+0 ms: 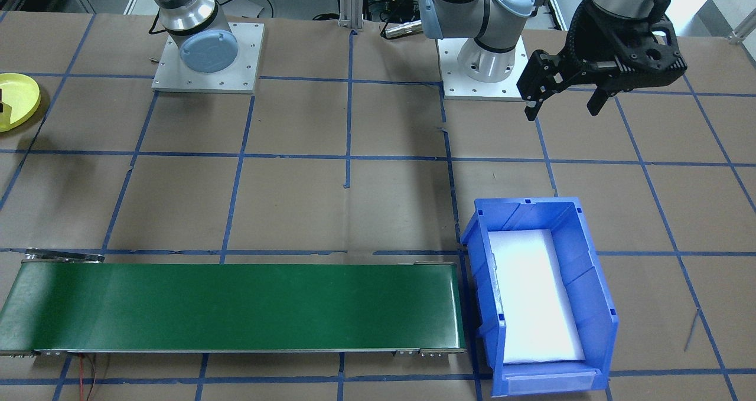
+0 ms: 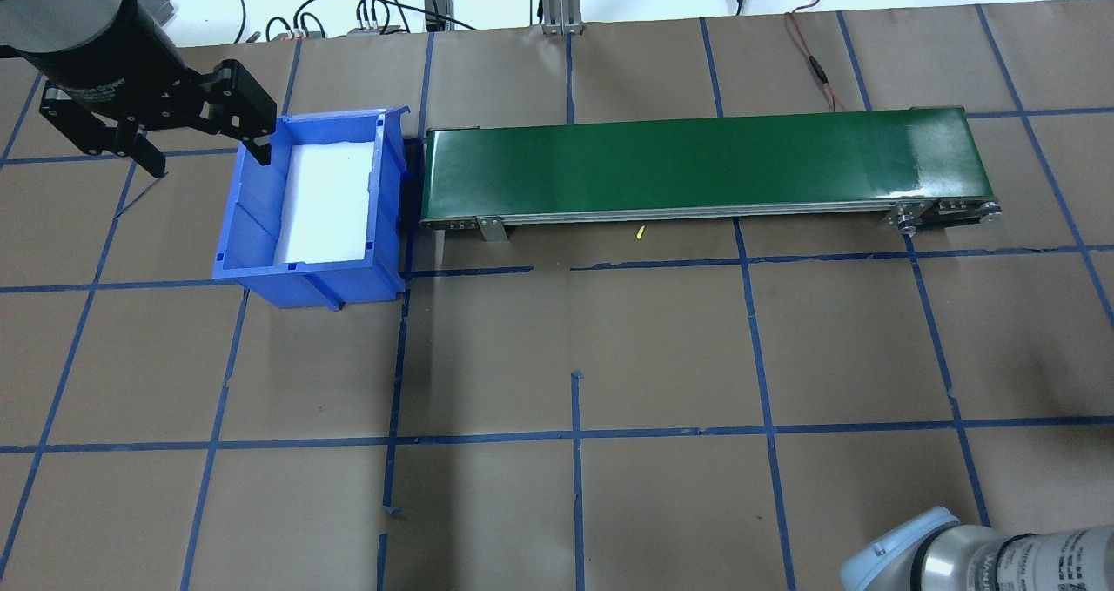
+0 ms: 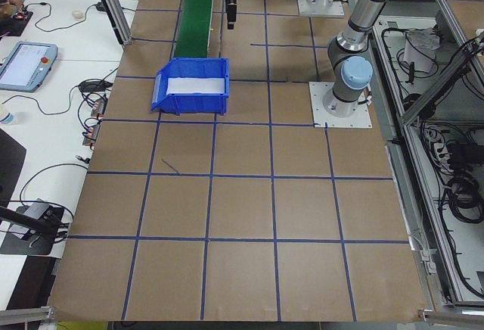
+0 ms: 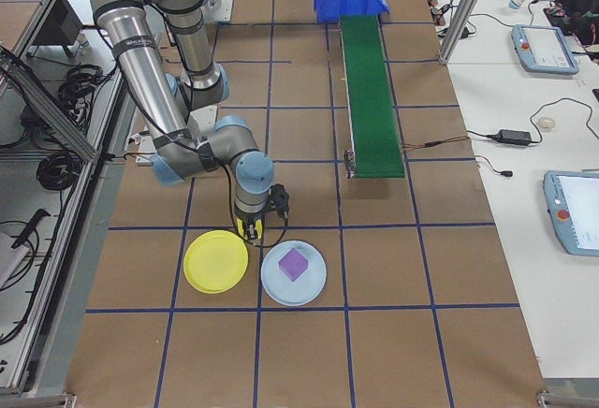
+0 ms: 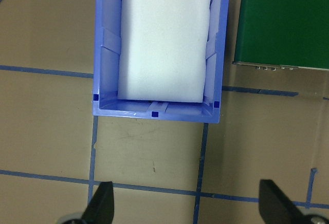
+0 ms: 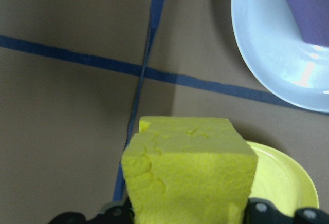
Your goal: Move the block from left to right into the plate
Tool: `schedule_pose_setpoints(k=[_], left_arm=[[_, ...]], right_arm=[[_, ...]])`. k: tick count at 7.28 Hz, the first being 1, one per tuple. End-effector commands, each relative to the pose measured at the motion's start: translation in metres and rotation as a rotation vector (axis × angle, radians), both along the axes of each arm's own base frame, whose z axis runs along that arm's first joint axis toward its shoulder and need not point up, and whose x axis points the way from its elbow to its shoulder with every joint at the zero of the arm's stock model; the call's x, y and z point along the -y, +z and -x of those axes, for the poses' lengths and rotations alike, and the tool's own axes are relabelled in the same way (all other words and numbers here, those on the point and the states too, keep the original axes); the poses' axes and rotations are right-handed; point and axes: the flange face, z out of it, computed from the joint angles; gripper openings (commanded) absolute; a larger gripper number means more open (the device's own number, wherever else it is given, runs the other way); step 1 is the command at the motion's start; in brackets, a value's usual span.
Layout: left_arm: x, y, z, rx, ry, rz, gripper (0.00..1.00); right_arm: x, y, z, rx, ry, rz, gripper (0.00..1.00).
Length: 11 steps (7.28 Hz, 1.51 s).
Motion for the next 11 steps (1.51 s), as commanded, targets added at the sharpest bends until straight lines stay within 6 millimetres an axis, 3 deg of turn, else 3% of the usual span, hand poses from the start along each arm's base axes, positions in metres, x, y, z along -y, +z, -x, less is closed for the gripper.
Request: schedule_pose_setpoints(k=[1,2,3,5,7,8,10,11], left_arm=[[0.000,-0.001,0.001,0.000,-0.002,-0.001,1.00],[-0.001,0.000,0.001,-0.002,-0.002,0.000,1.00],[-0.001,0.001,0.001,0.000,-0.002,0.002,1.00],[-0.001,-0.001,0.001,-0.002,-0.002,-0.001,1.00],[-0.001,-0.001,0.001,0.003,-0.003,-0.002,1.00],[-0.001,-0.001,0.001,0.001,-0.003,-0.002,1.00],[-0.001,-0.001,0.001,0.001,-0.001,-0.002,1.00],[-0.001,-0.001,0.001,0.001,-0.001,-0.002,1.00]], right_arm=[[-0.043,-0.010,0.027,-0.013,-0.052,-0.039,0.32],[-0.062,-0.013,0.037,0.014,-0.028,-0.022,0.72],[-0.066,-0.019,0.043,0.032,-0.021,-0.017,1.00],[-0.068,-0.018,0.045,0.025,-0.022,-0.027,1.00],[-0.059,-0.003,0.045,0.004,-0.026,-0.013,1.00],[-0.021,0.012,0.025,-0.006,0.039,0.029,1.00],[0.082,0.050,-0.062,-0.013,0.061,0.073,1.00],[0.121,0.060,-0.104,0.011,0.037,0.078,1.00]])
